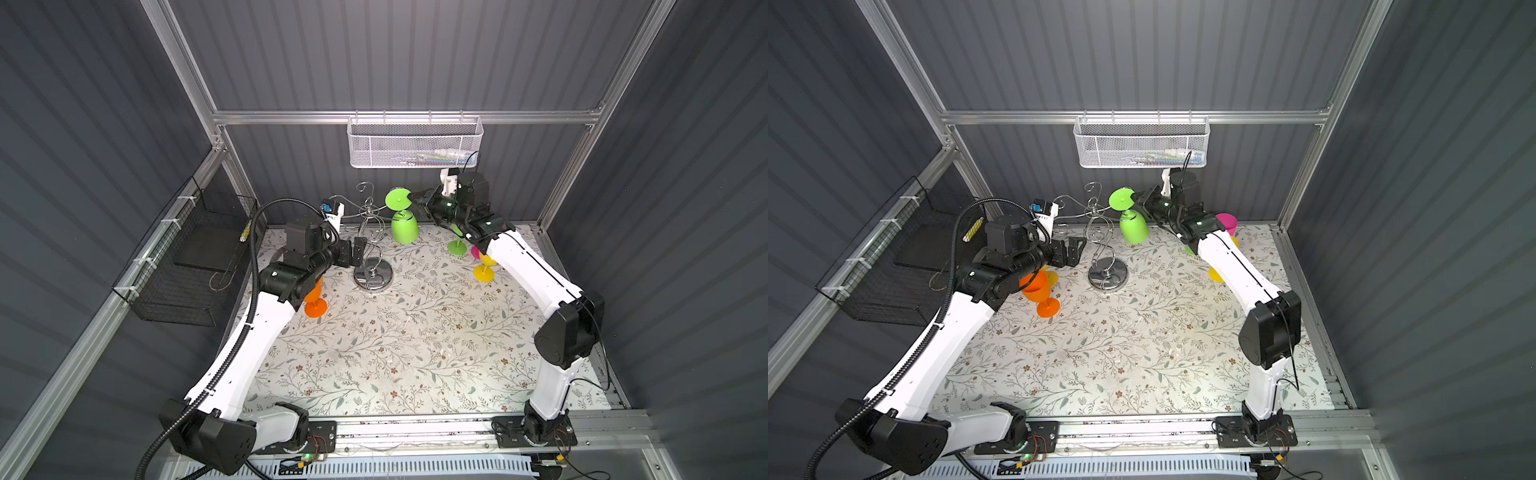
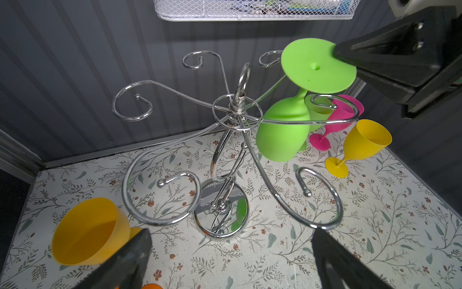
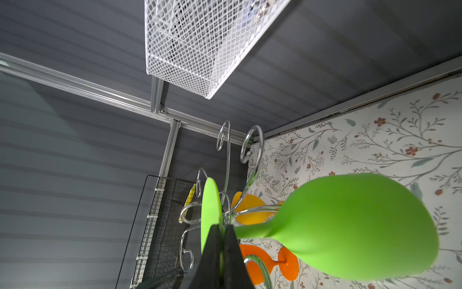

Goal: Take the wine glass off the wine glass rack
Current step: 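Lift the lime green glass off the rack hook with the right gripper, then carry the lime green glass down toward the left gripper with the right gripper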

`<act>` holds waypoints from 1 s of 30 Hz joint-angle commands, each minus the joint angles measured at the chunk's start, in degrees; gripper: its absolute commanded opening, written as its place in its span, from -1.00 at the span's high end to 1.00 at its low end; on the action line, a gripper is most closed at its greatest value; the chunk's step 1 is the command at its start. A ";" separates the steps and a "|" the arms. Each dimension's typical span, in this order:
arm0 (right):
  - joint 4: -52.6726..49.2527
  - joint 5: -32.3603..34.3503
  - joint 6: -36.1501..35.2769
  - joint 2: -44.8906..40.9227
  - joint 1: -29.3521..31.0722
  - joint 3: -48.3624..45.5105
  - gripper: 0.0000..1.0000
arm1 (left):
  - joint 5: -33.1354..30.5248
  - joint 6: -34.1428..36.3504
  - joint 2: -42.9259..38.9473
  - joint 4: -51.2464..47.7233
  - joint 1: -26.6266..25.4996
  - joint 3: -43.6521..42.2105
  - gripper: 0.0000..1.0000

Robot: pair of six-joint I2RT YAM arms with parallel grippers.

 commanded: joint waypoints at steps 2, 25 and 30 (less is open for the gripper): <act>2.02 0.25 0.14 -1.70 -1.25 -0.65 1.00 | 1.29 0.32 -0.06 1.23 0.34 -0.83 -0.99; 2.30 1.13 -11.04 -28.06 -7.94 -29.19 1.00 | -1.65 -5.94 -1.44 -3.11 0.26 4.15 -1.00; 2.62 4.05 -18.42 -37.40 -6.03 -40.16 1.00 | -4.26 -14.75 -4.93 -7.03 0.25 0.68 -0.99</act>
